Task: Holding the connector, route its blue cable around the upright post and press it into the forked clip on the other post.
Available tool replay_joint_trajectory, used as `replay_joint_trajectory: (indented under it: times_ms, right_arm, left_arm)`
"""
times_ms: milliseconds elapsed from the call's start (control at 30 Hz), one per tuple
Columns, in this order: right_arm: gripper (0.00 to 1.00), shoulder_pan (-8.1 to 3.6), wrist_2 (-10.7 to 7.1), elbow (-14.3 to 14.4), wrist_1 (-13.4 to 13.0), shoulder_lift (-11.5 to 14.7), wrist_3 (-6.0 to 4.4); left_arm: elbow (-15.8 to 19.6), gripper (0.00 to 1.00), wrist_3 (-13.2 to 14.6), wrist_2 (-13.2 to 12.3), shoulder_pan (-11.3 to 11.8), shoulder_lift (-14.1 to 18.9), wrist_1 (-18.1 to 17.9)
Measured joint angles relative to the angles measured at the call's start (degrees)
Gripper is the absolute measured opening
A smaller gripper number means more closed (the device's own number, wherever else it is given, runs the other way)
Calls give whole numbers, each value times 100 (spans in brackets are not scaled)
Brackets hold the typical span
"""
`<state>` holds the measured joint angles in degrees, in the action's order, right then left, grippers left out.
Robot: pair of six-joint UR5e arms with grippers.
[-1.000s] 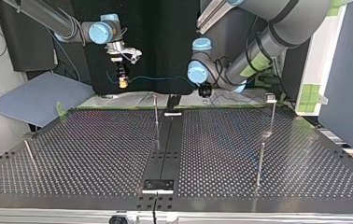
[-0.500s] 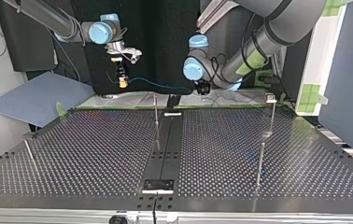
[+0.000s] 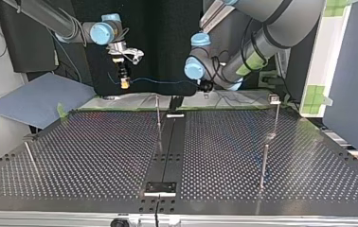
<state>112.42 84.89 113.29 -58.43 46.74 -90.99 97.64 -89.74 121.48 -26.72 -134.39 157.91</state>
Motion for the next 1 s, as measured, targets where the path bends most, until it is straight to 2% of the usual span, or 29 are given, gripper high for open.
replay_joint_trajectory:
  times_ms: [267, 600, 733, 1000]
  right_arm:
    - [0, 1, 2, -1, -42, 0, -4]
    - [0, 1, 1, -3, -55, -1, -9]
    - [0, 2, 2, -2, -55, -2, -8]
    - [0, 2, 1, -2, -55, 0, -11]
  left_arm:
    - [-175, 100, 64, 163, -22, -388, -183]
    - [-327, 100, 73, 45, -36, -931, -161]
    - [-350, 100, 79, -107, -59, -1042, -310]
    - [-489, 100, -16, -473, -115, -1064, -641]
